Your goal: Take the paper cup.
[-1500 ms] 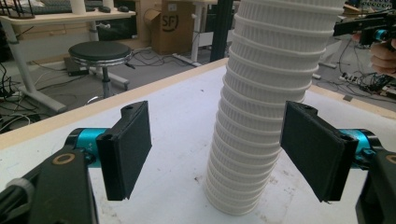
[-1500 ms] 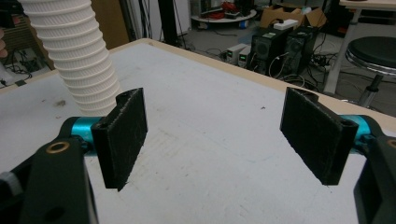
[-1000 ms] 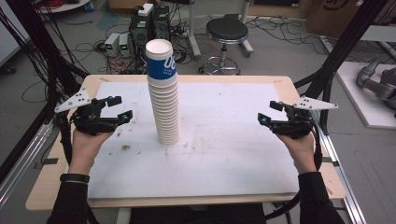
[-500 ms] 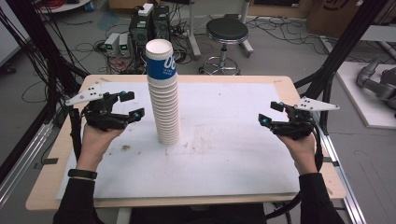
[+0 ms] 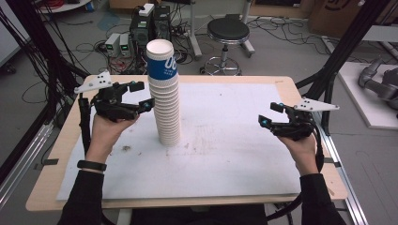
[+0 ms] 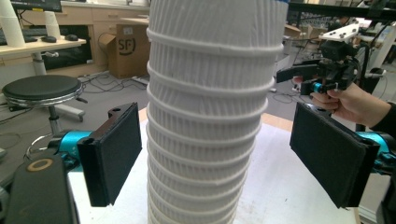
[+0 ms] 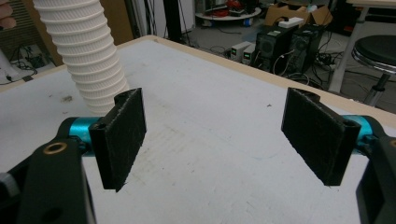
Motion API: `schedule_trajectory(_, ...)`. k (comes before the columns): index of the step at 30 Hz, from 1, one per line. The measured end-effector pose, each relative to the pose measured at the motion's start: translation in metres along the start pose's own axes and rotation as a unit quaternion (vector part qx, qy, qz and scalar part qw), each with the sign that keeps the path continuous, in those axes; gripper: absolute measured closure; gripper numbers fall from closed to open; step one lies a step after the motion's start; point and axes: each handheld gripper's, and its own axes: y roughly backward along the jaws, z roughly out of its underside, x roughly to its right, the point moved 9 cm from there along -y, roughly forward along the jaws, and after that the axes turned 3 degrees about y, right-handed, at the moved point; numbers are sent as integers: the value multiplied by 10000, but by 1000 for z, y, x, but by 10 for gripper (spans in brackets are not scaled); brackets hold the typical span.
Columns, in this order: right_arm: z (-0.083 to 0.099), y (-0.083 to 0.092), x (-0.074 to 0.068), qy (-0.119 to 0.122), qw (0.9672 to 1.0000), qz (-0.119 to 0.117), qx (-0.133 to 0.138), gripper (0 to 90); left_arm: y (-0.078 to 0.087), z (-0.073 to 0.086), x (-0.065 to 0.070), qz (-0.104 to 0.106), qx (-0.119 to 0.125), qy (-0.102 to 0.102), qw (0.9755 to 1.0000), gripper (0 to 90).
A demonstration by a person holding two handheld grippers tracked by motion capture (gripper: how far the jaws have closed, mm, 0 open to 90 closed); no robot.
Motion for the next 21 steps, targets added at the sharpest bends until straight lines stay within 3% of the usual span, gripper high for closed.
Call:
schedule_trajectory(9, 0, -1, 0, -10, 10000, -22, -17, 223, -10, -11, 3, 156, -114, 33, 9998, 166)
schedule_trajectory(21, 0, -3, -3, -31, 9999, -98, -47, 224, -26, -12, -2, 149, -340, -2, 9993, 152)
